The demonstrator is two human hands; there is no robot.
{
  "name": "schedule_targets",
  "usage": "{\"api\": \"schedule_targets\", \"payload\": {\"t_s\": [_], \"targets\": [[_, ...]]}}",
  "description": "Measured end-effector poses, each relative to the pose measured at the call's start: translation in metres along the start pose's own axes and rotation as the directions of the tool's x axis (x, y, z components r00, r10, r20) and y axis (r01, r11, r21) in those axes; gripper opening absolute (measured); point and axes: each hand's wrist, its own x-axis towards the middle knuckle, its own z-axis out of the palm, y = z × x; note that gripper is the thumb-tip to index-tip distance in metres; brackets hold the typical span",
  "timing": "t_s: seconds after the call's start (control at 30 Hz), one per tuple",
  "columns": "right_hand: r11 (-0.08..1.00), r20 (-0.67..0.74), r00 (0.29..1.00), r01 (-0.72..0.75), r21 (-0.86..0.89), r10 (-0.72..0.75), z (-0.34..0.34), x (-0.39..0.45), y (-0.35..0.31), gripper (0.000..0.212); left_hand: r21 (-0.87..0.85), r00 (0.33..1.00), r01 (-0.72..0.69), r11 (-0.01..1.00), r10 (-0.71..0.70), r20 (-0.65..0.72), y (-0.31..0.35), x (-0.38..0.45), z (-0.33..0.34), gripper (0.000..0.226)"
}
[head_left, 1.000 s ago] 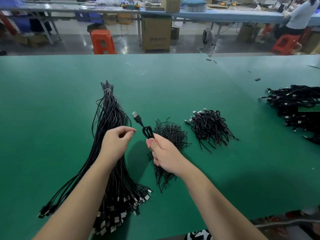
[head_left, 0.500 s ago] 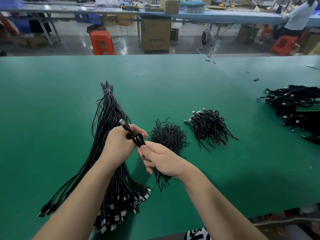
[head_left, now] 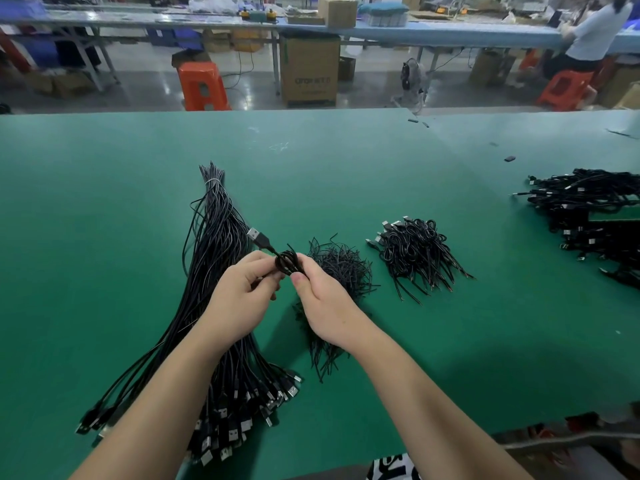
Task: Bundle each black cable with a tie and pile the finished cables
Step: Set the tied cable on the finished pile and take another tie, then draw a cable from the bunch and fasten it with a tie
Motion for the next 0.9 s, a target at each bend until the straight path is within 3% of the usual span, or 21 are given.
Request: {"api": "schedule_targets", "payload": {"t_s": [0.17,0.37,0.47,0.6,0.7,0.9], "targets": [[0.997,-0.040,0.999,-0.003,0.072,0.006,0.002,0.001,-0.002,0.024,0.071,0.987,0.028,0.997,-0.016,-0.163,0.003,-0.003,0.009,0.020],[0.924,0.021,0.995,-0.100,0.368,0.099,0.005,0.001,-0.005,0.024,0.340,0.937,-0.146,0.929,0.240,-0.253,0.001,-0.007,0.015,0.011],[0.853,0.100,0.991,-0.129,0.505,0.091,0.004,-0.002,-0.007,0.025,0.398,0.923,-0.152,0.905,0.274,-0.271,-0.001,-0.007,0.017,0.006],[0.816,0.167,0.985,-0.134,0.562,0.047,0.002,-0.005,-0.007,0.032,0.368,0.928,-0.124,0.922,0.239,-0.285,-0.006,-0.006,0.017,0.005],[0.806,0.205,0.978,-0.155,0.571,0.043,0.004,-0.005,-0.004,0.019,0.346,0.931,-0.109,0.932,0.218,-0.294,-0.008,-0.005,0.016,0.007],[0.808,0.148,0.980,-0.191,0.558,0.130,0.004,0.001,0.001,0.026,0.387,0.920,-0.202,0.900,0.310,-0.241,-0.013,-0.010,0.019,0.008]]}}
